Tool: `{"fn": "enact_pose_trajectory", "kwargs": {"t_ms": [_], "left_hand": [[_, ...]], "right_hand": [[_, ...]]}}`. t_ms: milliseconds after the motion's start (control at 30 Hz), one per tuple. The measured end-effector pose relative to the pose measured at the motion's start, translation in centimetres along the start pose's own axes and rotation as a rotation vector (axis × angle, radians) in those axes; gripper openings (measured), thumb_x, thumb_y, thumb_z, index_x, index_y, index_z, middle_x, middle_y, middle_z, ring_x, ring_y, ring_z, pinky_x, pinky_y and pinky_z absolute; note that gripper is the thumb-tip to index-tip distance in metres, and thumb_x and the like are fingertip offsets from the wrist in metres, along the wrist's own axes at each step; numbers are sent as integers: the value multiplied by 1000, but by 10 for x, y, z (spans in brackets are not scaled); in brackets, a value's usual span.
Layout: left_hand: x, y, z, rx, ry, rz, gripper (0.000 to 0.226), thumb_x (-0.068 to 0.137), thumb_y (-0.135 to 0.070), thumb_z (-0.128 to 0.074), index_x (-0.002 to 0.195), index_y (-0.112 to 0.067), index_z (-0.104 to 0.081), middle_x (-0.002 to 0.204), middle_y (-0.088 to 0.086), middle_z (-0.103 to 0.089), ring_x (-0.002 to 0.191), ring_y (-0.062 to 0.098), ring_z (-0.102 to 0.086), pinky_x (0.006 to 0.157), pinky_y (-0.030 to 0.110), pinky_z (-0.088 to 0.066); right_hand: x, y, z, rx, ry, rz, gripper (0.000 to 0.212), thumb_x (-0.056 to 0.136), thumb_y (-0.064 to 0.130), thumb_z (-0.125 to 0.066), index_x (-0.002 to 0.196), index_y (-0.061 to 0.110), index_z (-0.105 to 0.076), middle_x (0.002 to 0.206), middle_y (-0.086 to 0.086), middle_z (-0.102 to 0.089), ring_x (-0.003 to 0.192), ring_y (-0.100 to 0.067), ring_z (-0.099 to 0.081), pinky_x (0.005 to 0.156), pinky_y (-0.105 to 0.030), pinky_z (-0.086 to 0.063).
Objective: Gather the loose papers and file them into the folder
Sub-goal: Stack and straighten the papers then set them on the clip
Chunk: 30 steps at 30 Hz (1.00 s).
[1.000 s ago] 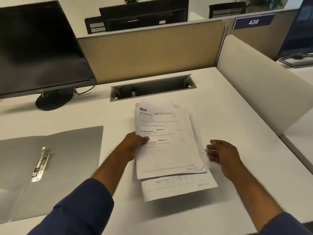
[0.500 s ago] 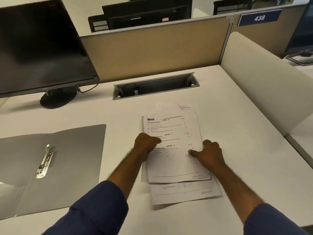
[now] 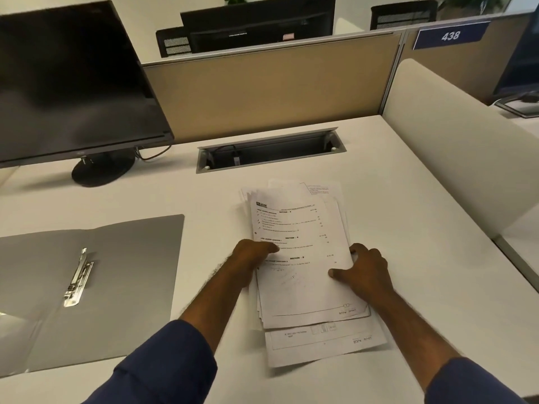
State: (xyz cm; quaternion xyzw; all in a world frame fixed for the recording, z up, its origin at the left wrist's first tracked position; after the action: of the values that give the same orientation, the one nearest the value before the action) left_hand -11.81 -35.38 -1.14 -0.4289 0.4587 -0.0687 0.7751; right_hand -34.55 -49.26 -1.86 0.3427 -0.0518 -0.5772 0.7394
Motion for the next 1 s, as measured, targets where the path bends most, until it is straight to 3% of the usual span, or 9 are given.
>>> {"fn": "enact_pose_trajectory", "kwargs": {"t_ms": [100, 267, 367, 600, 667, 733, 767, 867, 1000], "left_hand": [[-3, -4, -5, -89, 14, -41, 36, 82, -13, -75, 118, -9, -69, 101, 1, -70, 78, 12, -62, 54, 20, -46], [-6, -16, -2, -174, 83, -39, 45, 80, -32, -76, 122, -18, -67, 116, 7, -71, 105, 29, -67, 88, 41, -56], [-6, -20, 0, -160, 54, -74, 45, 81, -33, -73, 123, -20, -66, 116, 5, -71, 104, 28, -66, 95, 44, -54], [-10, -20, -7, -186, 37, -96, 48, 79, -26, -74, 125, -16, -62, 115, 5, -71, 99, 25, -68, 80, 38, -59], [-11, -20, -2, -227, 27, -65, 36, 82, -27, -71, 115, -16, -65, 100, -1, -71, 86, 17, -66, 63, 27, -52], [-12, -18, 4, -211, 9, -38, 24, 84, -30, -69, 106, -19, -66, 89, -9, -64, 76, 8, -57, 56, 22, -42], [-12, -16, 5, -197, 12, -32, 28, 84, -32, -69, 109, -20, -65, 95, -8, -63, 80, 8, -57, 61, 24, -44], [-9, -8, 2, -204, 75, 33, 53, 81, -36, -69, 130, -23, -58, 135, 3, -55, 122, 28, -55, 101, 48, -48], [-9, 2, 1, -294, 143, 109, 49, 75, -35, -74, 122, -25, -62, 120, 7, -68, 109, 33, -67, 97, 53, -52]], "right_hand": [[0, -1, 0, -7, -9, 6, 76, 66, 43, -85, 129, 15, -51, 120, -14, -50, 119, -34, -45, 95, -39, -42], [0, -3, -1, 6, -11, 12, 78, 66, 43, -85, 131, 16, -50, 122, -13, -49, 121, -34, -44, 95, -39, -42], [-1, -2, -2, 0, -11, 19, 79, 67, 44, -84, 132, 17, -49, 124, -13, -48, 122, -33, -41, 95, -39, -41], [-3, -2, -2, -16, -2, 25, 81, 67, 44, -84, 135, 16, -48, 125, -14, -48, 123, -34, -41, 96, -38, -40], [-3, -2, -2, -17, 3, 27, 81, 67, 44, -84, 134, 16, -48, 124, -13, -48, 122, -33, -41, 96, -38, -40], [-3, -2, -3, -16, 5, 31, 81, 67, 45, -84, 134, 17, -48, 124, -13, -48, 122, -33, -41, 96, -37, -40], [-3, -3, -3, -16, 4, 33, 81, 67, 45, -84, 134, 17, -48, 124, -13, -48, 121, -33, -41, 97, -37, -40], [-3, -4, -4, -26, 7, 41, 80, 66, 45, -84, 133, 17, -49, 123, -13, -49, 120, -34, -42, 97, -37, -39], [-3, -6, -3, -24, 15, 49, 80, 65, 45, -85, 132, 19, -50, 122, -13, -49, 120, -33, -42, 95, -36, -39]]}}
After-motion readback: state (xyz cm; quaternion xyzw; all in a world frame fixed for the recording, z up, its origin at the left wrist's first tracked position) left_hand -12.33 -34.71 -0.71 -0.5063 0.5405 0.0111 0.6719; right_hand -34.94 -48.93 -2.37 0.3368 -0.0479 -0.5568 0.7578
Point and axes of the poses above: each hand's wrist, its own x-axis towards the middle knuckle, its own z-axis out of the back of the hand, y = z × x, the point moved 7 cm from there along x, towards the middle knuckle
